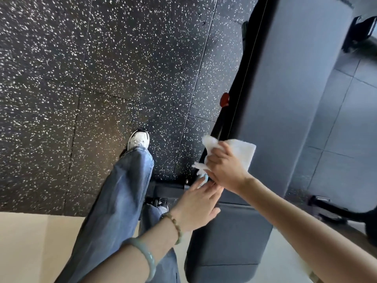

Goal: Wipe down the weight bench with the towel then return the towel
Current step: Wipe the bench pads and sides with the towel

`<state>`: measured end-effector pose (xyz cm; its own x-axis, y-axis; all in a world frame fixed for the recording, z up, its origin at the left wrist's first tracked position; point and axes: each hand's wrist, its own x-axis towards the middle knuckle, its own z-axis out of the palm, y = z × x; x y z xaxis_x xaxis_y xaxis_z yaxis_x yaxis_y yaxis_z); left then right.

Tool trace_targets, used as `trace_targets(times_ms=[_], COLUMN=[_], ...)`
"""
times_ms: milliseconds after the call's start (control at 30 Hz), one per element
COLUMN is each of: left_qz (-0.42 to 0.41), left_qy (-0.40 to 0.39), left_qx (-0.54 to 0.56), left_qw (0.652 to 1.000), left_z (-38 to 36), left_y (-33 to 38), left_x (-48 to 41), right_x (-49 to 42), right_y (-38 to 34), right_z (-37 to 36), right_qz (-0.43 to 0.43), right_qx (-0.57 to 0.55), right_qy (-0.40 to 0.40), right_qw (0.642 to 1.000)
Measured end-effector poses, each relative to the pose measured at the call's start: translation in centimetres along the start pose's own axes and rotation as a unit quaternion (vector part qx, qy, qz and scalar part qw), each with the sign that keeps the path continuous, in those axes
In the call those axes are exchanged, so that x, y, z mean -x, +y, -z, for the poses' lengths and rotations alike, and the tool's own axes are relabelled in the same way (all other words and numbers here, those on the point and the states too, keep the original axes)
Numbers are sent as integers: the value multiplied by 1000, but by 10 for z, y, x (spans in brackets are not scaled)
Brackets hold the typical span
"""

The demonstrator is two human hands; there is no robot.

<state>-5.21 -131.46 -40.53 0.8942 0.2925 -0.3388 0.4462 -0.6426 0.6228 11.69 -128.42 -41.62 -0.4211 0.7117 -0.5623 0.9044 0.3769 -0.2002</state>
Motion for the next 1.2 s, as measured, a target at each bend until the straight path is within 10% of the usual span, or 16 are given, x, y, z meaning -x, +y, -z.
trace_targets(times_ms=[300,700,933,1200], left_qz=[24,92,96,68], left_qy=[48,76,82,64], left_qx=[-21,36,55,80], left_qw=[998,992,990,992], left_z=[-76,-138,-169,-169], left_y=[46,89,103,100], left_x=[78,127,151,168], right_x=[-26,56,38,89], right_y=[37,-103,-83,-156], right_z=[31,-64,-50,-101], right_qz=[-132,59,-55,70], right_qx=[80,63,99,68], right_qy=[59,19,18,-12], right_qw=[986,996,993,995])
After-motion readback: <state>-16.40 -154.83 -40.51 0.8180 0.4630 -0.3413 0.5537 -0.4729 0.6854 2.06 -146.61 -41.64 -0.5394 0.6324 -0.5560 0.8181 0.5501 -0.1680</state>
